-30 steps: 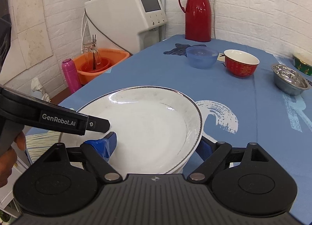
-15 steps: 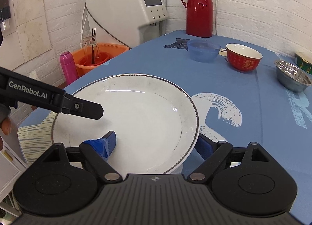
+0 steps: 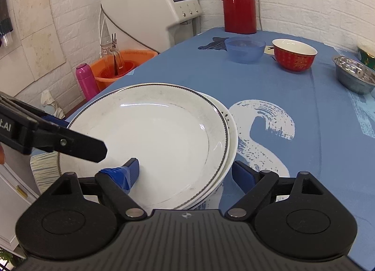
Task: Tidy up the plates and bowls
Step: 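Carry the deep plate with both grippers and lower it onto the plate stack, then open both grippers and lift them off the stacked plates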
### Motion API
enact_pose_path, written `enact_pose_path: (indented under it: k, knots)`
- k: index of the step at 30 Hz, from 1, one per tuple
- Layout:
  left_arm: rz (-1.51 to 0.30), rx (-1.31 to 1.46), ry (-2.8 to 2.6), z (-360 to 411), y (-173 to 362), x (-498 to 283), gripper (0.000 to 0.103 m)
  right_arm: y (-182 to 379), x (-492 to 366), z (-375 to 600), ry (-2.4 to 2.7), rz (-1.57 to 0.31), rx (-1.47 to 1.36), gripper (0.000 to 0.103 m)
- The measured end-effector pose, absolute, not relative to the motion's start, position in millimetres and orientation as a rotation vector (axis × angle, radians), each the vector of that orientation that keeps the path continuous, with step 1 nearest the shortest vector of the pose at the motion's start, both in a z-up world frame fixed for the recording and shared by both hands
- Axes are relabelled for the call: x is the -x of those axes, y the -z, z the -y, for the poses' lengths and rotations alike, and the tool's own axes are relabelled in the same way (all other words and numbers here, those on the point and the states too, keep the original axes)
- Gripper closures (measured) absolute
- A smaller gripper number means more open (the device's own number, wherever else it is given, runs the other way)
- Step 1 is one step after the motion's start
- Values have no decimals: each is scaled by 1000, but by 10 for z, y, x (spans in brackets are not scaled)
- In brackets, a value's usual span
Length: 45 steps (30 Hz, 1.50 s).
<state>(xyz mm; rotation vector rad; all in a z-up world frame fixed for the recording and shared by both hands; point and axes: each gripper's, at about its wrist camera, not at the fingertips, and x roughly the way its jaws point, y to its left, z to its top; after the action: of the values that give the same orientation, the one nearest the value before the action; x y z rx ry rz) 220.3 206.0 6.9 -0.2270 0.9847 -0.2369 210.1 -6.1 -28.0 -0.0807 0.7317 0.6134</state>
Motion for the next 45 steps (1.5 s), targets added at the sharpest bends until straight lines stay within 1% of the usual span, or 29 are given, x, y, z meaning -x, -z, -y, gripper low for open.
enact_pose_path:
  k: [2, 4, 9, 15, 17, 18, 23, 26, 27, 29, 33, 36, 40, 45]
  knots:
    - [-1072, 240, 263, -2111, -5, -2308, 21, 280, -2104, 68, -614, -730, 74, 30]
    - [-1105, 255, 279, -2149, 13, -2368, 21, 291, -2115, 60, -616, -747, 82, 30]
    - [-1119, 226, 283, -2122, -33, -2434, 19, 300, -2080, 56, -626, -758, 83, 30]
    - [-1051, 221, 227, -2221, -182, -2358, 17, 111, -2037, 241, -612, -699, 27, 30]
    - [-1017, 252, 199, -2290, -233, -2330, 14, 52, -2050, 376, -601, -689, -14, 29]
    - [-998, 264, 185, -2312, -256, -2320, 9, 35, -2064, 455, -598, -695, -42, 29]
    - [-912, 317, 133, -2289, -365, -2293, 8, 117, -2169, 912, -492, -807, -217, 29]
    - [-875, 344, 111, -2120, -420, -2319, 8, 225, -2219, 1150, -390, -892, -324, 29]
    - [-862, 350, 105, -2055, -435, -2323, 7, 252, -2211, 1228, -378, -892, -355, 29]
    - [-835, 352, 96, -1885, -446, -2355, 7, 272, -2164, 1351, -353, -863, -373, 29]
    - [-823, 353, 84, -1461, -406, -2491, 6, 256, -2082, 1502, -293, -799, -304, 29]
    - [-848, 342, 111, -1096, -363, -2659, 5, 240, -2097, 1656, -288, -767, -286, 29]
    - [-905, 334, 164, -609, -320, -2961, 5, 225, -2228, 1926, -297, -774, -288, 29]
    - [-946, 350, 217, -147, -491, -3615, 5, 20, -2688, 2289, -259, -764, -245, 29]
